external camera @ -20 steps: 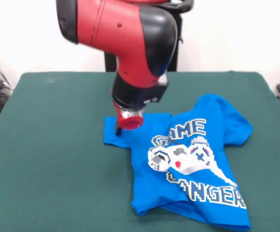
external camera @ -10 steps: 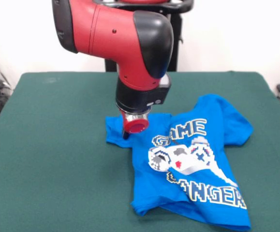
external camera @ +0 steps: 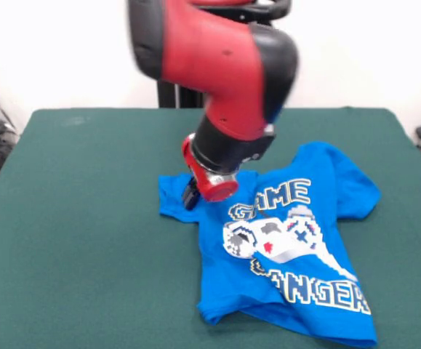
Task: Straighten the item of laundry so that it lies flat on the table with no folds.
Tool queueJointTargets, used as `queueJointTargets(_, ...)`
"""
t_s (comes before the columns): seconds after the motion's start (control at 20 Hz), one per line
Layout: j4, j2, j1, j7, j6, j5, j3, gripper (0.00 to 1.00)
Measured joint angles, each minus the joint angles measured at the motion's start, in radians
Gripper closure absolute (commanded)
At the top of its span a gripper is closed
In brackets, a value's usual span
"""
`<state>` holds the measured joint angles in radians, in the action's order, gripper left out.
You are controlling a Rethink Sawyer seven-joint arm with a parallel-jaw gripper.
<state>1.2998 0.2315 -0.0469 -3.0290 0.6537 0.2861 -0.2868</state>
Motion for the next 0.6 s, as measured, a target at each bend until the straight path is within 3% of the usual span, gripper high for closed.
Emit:
queueJointTargets(0.25, -0.130, -0.171, -0.226, -0.003, 0.051, 0.060, -0.203, 1.00)
queueJointTargets(0.6, -0.203, -0.295, -0.327, -0.003, 0.089, 0.060, -0.326, 1.00)
